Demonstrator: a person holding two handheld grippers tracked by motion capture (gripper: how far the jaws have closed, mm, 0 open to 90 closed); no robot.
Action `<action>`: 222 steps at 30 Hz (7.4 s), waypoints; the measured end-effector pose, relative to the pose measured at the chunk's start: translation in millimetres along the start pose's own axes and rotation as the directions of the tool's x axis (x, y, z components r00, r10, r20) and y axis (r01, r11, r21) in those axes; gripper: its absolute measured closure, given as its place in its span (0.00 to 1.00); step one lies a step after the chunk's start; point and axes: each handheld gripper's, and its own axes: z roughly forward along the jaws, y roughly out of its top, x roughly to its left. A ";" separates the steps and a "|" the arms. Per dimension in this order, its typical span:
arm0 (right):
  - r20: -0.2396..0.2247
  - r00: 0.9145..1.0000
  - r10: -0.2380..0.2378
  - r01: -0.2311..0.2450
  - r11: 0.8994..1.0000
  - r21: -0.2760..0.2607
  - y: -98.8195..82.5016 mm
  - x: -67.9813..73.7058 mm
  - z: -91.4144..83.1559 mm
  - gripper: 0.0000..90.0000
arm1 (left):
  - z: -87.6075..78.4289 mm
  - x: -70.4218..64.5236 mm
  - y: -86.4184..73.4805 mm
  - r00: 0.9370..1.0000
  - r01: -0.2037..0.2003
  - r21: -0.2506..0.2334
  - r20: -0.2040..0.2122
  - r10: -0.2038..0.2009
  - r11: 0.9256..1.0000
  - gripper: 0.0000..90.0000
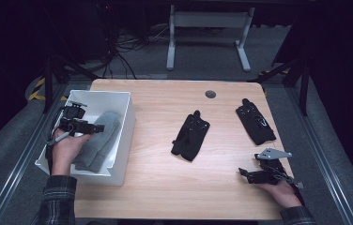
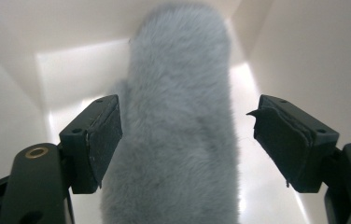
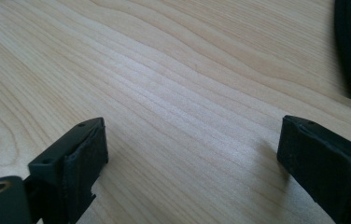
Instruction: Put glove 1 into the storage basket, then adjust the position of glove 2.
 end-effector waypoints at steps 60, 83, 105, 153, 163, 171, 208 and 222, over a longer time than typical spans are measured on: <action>-0.006 1.000 -0.006 0.006 1.000 0.000 0.0 0.4 0.0 0.10 | 41.4 -211.5 -6.0 0.872 -0.361 -0.119 0.307 0.380 0.925 0.26; 0.004 1.000 -0.020 0.020 1.000 0.010 4.0 4.8 -3.7 0.27 | 104.6 -197.0 -63.4 0.861 -0.449 -0.063 0.238 0.450 0.891 0.15; 0.109 0.992 0.066 -0.060 0.996 -0.065 35.3 -56.0 -6.6 0.99 | 118.2 -193.7 -80.8 0.823 -0.502 -0.130 0.230 0.519 0.855 0.00; -0.084 0.994 -0.068 0.075 0.994 0.082 18.8 -18.4 -7.2 1.00 | 118.5 -192.7 -80.2 0.817 -0.508 -0.132 0.239 0.525 0.851 0.00; -0.113 0.989 -0.099 0.107 0.992 0.068 15.3 -4.8 -15.8 0.99 | 118.5 -192.7 -80.2 0.817 -0.508 -0.134 0.238 0.525 0.851 0.00; -0.024 0.998 -0.050 0.050 0.999 -0.013 33.9 -34.8 -19.3 0.99 | 118.5 -192.7 -80.2 0.817 -0.508 -0.133 0.239 0.525 0.851 0.00; -0.067 0.995 -0.071 0.076 0.995 0.068 40.8 -20.7 16.8 1.00 | 118.6 -192.7 -80.1 0.816 -0.508 -0.133 0.241 0.525 0.851 0.00; -0.169 0.971 -0.171 0.186 0.980 0.073 42.9 30.3 16.9 1.00 | 118.6 -192.7 -80.1 0.816 -0.508 -0.133 0.241 0.525 0.851 0.00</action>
